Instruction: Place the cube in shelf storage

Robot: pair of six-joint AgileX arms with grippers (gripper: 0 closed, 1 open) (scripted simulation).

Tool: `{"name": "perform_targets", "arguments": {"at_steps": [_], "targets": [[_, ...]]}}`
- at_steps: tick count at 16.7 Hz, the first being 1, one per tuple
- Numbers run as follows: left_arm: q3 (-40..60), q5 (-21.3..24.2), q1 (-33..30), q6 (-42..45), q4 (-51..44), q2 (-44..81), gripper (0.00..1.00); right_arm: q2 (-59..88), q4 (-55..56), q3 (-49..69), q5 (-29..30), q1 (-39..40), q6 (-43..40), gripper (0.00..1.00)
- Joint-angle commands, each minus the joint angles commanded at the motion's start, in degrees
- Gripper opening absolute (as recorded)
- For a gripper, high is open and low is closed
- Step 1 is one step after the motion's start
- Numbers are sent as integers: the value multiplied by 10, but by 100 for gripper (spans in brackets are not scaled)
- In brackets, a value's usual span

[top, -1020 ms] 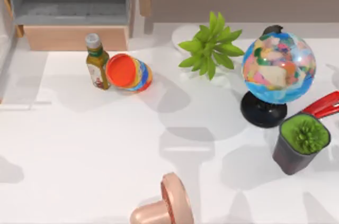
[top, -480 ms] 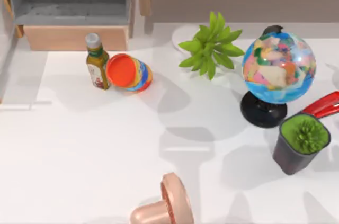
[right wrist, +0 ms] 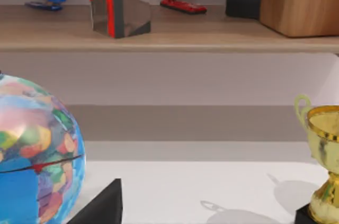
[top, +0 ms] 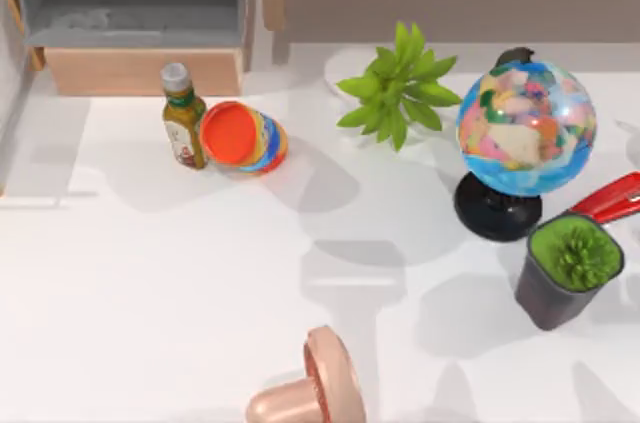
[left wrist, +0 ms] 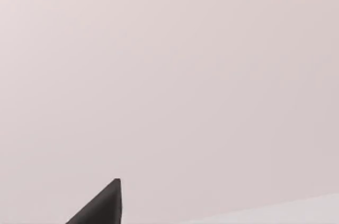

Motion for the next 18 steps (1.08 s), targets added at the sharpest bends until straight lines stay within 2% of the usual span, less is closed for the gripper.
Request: {"name": "perform_targets", "arguments": {"at_steps": [7, 11, 15, 18], "targets": [[296, -83, -126, -263, -472, 83, 100, 0, 0, 0, 0, 0, 0, 100], [426, -115, -195, -402, -701, 148, 100, 0, 0, 0, 0, 0, 0, 100], [516, -137, -241, -509, -856, 205, 100, 0, 0, 0, 0, 0, 0, 100], [548, -145, -257, -551, -910, 228, 100, 0, 0, 0, 0, 0, 0, 100]]}}
